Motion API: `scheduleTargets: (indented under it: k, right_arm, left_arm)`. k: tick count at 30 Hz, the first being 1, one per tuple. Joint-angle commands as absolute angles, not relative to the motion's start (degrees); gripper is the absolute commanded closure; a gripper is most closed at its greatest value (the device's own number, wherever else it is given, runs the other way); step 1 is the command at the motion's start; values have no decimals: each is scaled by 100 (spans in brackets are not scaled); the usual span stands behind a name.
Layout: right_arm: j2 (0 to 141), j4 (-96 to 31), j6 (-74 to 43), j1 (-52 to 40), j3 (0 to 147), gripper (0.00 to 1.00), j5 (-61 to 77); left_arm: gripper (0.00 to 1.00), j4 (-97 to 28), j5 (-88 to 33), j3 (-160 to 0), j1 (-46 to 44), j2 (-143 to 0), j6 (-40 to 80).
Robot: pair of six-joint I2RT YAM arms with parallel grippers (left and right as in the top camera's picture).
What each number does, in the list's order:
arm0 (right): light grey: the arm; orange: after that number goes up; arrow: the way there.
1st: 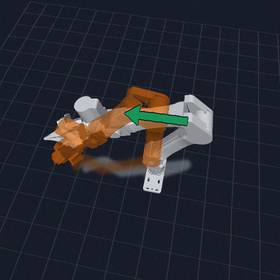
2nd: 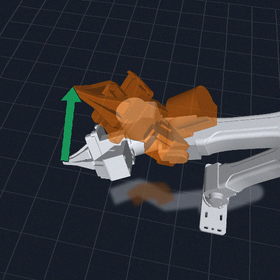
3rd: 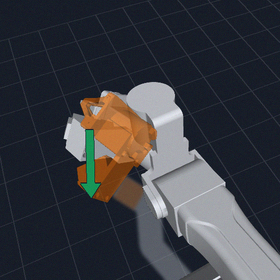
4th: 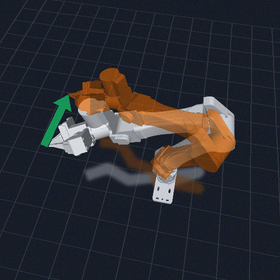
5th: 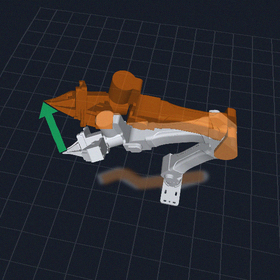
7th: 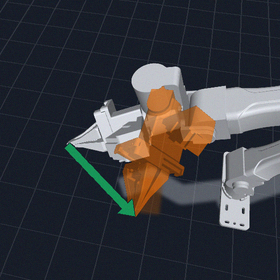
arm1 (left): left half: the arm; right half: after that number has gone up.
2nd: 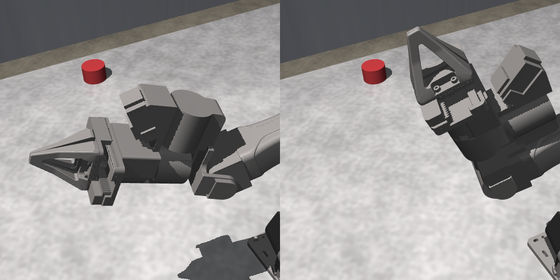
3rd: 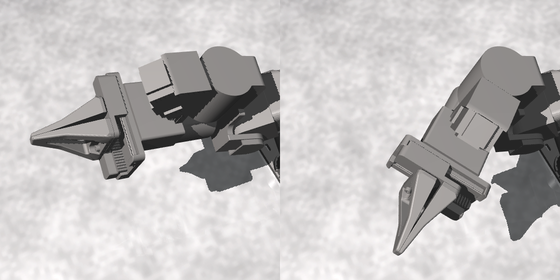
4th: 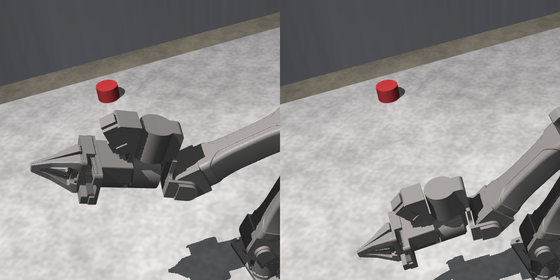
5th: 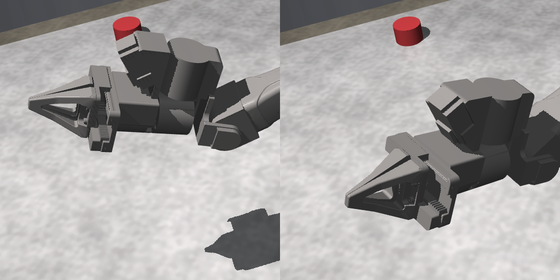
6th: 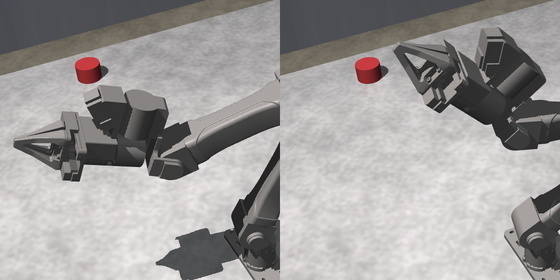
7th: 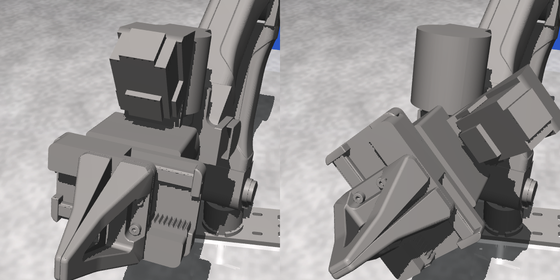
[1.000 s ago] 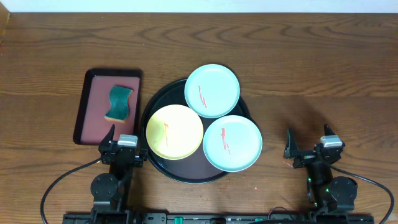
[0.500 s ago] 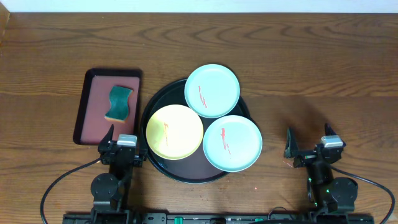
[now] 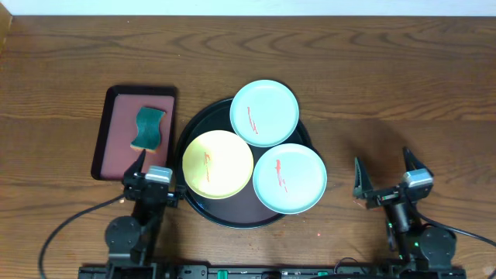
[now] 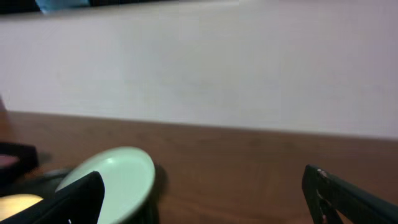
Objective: Clean dirty plates on tray and stack at the side
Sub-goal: 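Move left gripper to the sponge and right gripper to the yellow plate rim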
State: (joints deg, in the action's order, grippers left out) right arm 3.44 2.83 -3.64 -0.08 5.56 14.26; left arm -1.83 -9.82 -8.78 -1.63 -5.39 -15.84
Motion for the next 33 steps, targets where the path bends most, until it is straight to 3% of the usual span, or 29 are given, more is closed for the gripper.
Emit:
scheduleTargets:
  k: [1,12,22,26,33]
  right_arm:
    - [797,239,-467,-8,1313,1,1750]
    - [3238,-1070,-464,-8,3566,1,2609]
    - [5900,-3754,-464,-10,6047,1,3098]
    - [6674,-4469,-467,-10,6689,1,3356]
    - [7325,-4108,-895,-16,6702,2,3830]
  left_arm:
    - [24,-287,-1271,-1737,-185,-1175,-1227]
    - [24,-2226,-1737,-4338,-185,-3752,-1168]
    - [24,-5074,-1741,-6904,-185,-6501,-1168]
    - [24,-5293,-1761,-7089,-185,-7126,-1168]
    - [24,-5290,-1756,-7089,-185,-7609,-1170]
